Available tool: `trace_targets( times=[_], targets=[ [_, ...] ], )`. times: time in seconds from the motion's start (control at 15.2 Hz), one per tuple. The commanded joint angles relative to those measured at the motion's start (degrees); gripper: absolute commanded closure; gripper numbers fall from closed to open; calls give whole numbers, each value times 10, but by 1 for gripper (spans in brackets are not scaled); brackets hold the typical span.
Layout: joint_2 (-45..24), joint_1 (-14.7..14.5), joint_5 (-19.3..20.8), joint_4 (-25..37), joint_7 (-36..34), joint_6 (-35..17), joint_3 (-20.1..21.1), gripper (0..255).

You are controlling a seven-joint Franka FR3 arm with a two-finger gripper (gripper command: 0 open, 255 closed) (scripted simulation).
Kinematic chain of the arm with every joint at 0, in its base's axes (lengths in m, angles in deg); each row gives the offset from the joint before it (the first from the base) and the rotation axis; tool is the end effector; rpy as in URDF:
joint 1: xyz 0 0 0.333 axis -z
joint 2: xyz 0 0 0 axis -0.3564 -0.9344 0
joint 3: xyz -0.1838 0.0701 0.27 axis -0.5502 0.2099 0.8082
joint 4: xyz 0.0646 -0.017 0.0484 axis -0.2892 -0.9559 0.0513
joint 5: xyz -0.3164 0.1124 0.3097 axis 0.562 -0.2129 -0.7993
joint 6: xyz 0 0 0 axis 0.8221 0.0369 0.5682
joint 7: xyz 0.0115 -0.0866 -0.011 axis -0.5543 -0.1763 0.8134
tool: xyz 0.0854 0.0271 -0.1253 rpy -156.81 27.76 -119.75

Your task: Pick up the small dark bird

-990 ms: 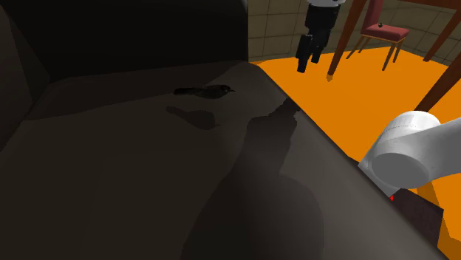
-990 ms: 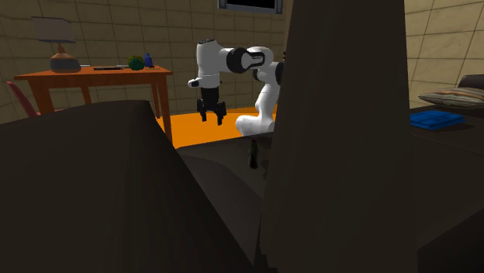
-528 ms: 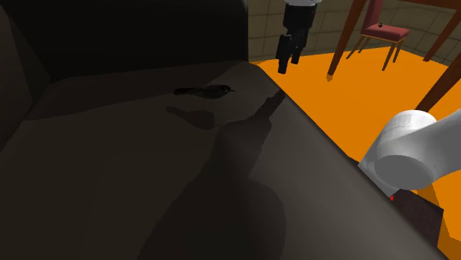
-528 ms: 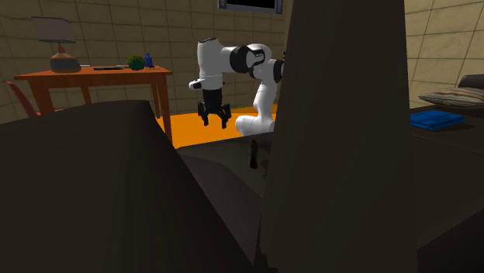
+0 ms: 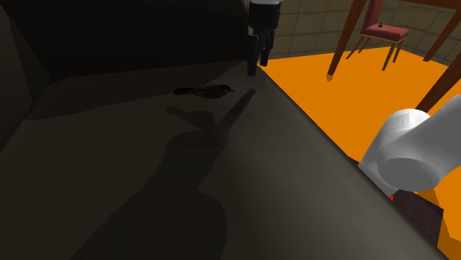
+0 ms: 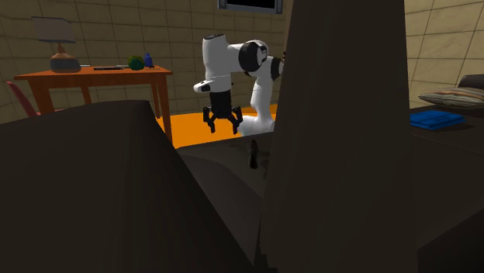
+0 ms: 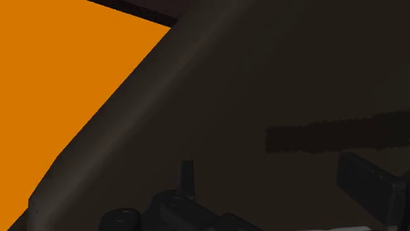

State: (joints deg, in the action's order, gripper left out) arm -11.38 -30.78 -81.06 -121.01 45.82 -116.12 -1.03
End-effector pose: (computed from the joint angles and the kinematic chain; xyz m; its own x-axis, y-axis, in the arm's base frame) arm 0.4562 0.1300 0.5534 0.9502 0.3105 -0.0268 0.3084 -0.9491 -0.0636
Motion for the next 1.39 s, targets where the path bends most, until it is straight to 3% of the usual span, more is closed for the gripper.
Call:
trace_targets(
  times=[0.0,0.73,1.32],
  targets=[
    [-30,-12,-10,31,-1,0,12,0],
    [-182,-69,-40,205,-4,12,75,0],
    [-174,-70,-43,139,4,-47,76,0]
  ],
)
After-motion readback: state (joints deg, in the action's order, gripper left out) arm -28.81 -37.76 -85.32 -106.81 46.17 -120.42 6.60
